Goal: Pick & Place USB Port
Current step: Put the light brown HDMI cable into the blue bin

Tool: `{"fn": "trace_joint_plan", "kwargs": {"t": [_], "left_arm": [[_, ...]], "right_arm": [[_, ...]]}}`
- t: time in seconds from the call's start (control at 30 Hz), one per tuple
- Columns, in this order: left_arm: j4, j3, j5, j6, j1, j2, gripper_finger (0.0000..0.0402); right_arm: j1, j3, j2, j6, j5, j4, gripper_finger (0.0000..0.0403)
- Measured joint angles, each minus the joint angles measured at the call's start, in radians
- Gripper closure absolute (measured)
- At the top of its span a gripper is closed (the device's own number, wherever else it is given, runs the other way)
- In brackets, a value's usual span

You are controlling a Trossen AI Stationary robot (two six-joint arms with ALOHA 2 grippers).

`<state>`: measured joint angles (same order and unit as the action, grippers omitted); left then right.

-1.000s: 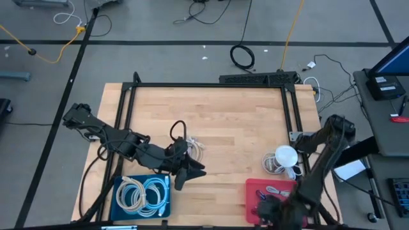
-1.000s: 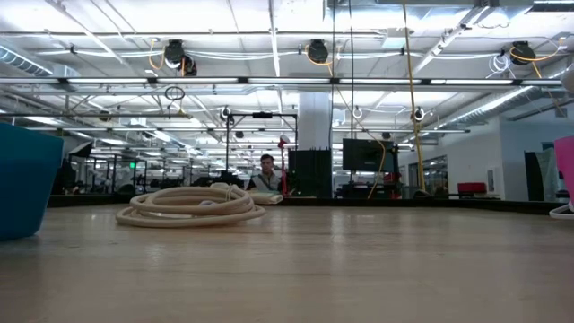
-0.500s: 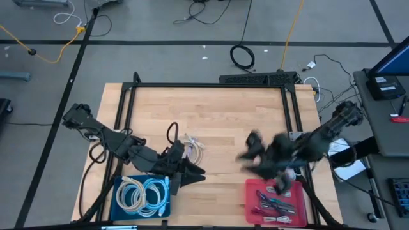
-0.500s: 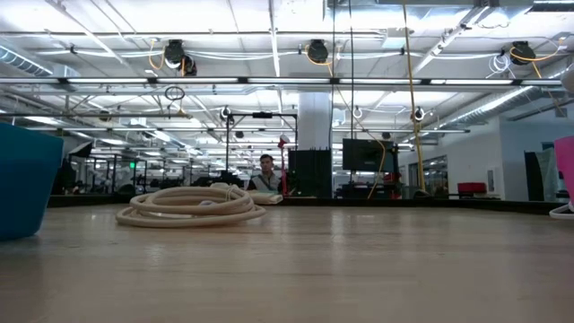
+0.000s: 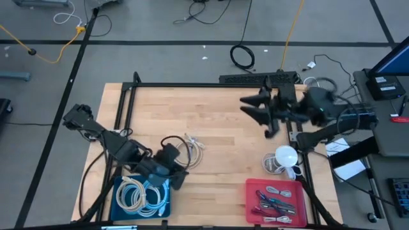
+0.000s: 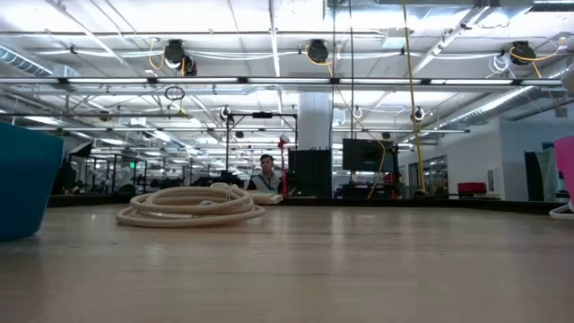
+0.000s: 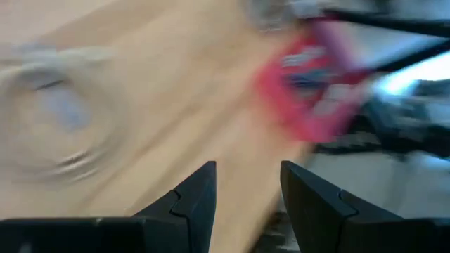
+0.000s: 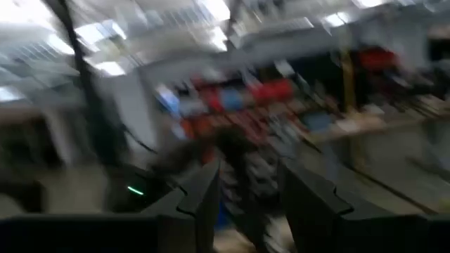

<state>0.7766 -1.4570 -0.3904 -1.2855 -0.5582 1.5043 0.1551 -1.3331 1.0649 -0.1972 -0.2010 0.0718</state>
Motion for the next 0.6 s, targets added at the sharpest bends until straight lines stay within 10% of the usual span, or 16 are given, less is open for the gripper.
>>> {"fn": "trace_joint_plan", "kwargs": {"t": [0.33,0.6], "left_arm": [[0.601,0.000,-0.010,-0.329,0.141,0.026,0.0240],[0.439,0.202,0.280,-0.104,0.381,0.037,0.0240]], "right_arm": [[-0.157,0.000,-0.005,0.033,0.049,-0.537,0.0271],[-0.106,0.000,0.005,-0.029,0.049,-0.707,0.0271]]}}
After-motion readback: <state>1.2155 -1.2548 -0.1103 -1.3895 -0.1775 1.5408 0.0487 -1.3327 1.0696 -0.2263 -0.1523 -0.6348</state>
